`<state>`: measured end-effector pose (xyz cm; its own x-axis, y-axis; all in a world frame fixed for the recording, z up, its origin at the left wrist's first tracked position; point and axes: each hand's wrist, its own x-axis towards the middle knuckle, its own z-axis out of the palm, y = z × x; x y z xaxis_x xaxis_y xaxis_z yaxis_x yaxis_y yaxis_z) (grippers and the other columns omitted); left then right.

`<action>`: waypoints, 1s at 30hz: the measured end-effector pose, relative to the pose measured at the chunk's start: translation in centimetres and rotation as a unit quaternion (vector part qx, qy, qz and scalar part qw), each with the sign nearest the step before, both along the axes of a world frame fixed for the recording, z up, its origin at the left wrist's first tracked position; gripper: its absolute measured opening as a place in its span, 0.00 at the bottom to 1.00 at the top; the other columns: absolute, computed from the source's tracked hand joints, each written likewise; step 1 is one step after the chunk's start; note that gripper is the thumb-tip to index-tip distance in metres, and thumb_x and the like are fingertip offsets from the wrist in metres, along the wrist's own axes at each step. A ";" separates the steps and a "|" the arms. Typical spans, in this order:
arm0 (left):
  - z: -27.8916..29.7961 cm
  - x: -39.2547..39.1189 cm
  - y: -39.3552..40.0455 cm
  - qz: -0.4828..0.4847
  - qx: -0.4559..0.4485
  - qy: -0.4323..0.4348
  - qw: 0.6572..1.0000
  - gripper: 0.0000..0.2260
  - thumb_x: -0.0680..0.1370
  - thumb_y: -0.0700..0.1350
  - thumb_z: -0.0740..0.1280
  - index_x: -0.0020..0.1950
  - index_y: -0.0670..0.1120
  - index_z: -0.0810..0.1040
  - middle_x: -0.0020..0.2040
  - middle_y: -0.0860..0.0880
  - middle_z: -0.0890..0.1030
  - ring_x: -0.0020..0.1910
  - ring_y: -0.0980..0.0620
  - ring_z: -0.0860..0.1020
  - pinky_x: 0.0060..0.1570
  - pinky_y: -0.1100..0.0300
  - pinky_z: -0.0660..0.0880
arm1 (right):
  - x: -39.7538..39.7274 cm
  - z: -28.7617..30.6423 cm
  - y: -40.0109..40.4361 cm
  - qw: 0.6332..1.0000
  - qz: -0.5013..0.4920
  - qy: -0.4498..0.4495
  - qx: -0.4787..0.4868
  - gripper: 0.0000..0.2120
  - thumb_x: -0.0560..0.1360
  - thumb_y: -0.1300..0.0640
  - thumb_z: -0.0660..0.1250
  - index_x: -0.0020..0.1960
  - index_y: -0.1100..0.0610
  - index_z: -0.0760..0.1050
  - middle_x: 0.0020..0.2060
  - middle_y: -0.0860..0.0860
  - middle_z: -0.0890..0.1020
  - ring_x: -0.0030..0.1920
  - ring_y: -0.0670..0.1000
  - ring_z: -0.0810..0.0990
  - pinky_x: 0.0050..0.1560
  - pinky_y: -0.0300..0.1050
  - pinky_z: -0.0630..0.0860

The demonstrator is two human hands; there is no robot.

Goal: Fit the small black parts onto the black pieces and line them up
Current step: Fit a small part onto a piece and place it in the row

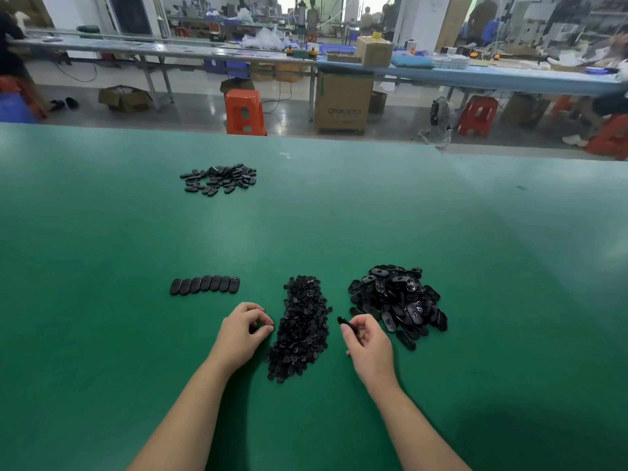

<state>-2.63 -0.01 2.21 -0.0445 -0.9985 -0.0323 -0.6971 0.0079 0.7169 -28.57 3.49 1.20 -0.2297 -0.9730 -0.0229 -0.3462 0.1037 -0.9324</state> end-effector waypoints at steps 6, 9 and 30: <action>-0.5 -0.5 0.1 0.036 -0.025 0.008 0.999 0.08 0.77 0.45 0.73 0.40 0.56 0.78 0.48 0.58 0.77 0.45 0.54 0.76 0.51 0.55 0.73 | 0.2 0.1 -0.1 1.000 -0.001 0.026 0.004 0.06 0.80 0.55 0.69 0.54 0.46 0.75 0.42 0.48 0.79 0.41 0.47 0.77 0.40 0.35 0.74; -0.9 -0.9 0.5 0.109 -0.076 0.035 0.990 0.08 0.80 0.42 0.69 0.43 0.54 0.75 0.42 0.56 0.79 0.41 0.57 0.77 0.40 0.62 0.72 | 0.2 0.1 0.0 0.998 0.016 0.053 -0.011 0.16 0.82 0.56 0.66 0.67 0.44 0.73 0.47 0.44 0.78 0.45 0.41 0.77 0.47 0.32 0.72; -0.7 -1.2 1.4 0.185 -0.073 0.093 0.976 0.08 0.75 0.42 0.73 0.39 0.53 0.80 0.33 0.54 0.81 0.35 0.58 0.77 0.34 0.66 0.72 | 0.2 -0.2 0.2 0.997 -0.024 -0.064 -0.020 0.15 0.79 0.59 0.71 0.58 0.39 0.78 0.42 0.47 0.85 0.43 0.44 0.85 0.51 0.46 0.83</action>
<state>-3.81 1.37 1.54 0.3291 -0.9404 0.0856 -0.5292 -0.1086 0.8416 -28.34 3.72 1.04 -0.2737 -0.9617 -0.0156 -0.2190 0.0781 -0.9726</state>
